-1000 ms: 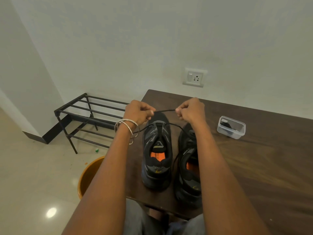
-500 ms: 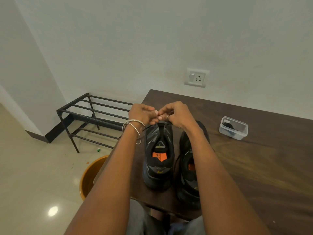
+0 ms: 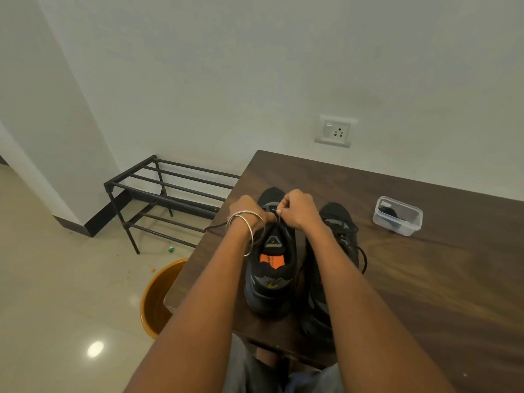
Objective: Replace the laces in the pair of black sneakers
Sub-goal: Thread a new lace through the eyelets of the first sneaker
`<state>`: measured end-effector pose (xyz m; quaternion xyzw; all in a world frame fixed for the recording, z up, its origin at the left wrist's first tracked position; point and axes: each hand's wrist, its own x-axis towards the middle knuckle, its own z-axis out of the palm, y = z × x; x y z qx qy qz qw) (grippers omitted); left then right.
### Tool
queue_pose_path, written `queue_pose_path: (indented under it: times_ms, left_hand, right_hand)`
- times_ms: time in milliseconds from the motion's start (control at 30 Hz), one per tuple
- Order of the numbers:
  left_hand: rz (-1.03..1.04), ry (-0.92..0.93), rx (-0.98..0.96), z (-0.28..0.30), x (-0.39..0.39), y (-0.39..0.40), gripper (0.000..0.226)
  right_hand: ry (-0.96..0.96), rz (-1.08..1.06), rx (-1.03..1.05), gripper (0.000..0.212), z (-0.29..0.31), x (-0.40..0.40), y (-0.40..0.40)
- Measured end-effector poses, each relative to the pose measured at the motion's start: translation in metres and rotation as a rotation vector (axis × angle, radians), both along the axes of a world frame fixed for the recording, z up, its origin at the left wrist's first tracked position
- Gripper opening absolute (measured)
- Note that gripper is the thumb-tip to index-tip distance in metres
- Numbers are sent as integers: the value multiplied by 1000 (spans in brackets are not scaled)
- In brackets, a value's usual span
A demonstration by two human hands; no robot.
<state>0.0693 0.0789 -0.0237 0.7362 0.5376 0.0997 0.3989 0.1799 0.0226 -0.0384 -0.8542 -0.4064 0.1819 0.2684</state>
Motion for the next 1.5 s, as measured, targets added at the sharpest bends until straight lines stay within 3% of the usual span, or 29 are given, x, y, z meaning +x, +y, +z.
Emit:
queue_pose_path:
  times_ms: [267,600,867,1000,1200,1367,1500]
  left_hand:
    - [55,-166,-71,-8,-6,5,21]
    - [35,-204,-120,-8,-8,9,22]
    - [14,-209,-147,-10,-8,13,25]
    - [45,-260,-198,-10,-11,14,21]
    - [110,-330,-266,-12,-10,12,17]
    - [170,-371,-287,-15,-7,12,17]
    - [194,-396,-310,-16,-7,12,14]
  right_hand:
    - [-197,45,-93,13,17,-25,-5]
    - [66,-98,-75,17,8,-27,2]
    - [14,-154,-98,11,17,-40,-2]
    - [4,-149,-74,22,15,-44,-2]
    - [114,-166,-51,10,12,-38,1]
    - [220,-232,-43,12,9,-31,6]
    - [176,-257,-5,18,15,-42,1]
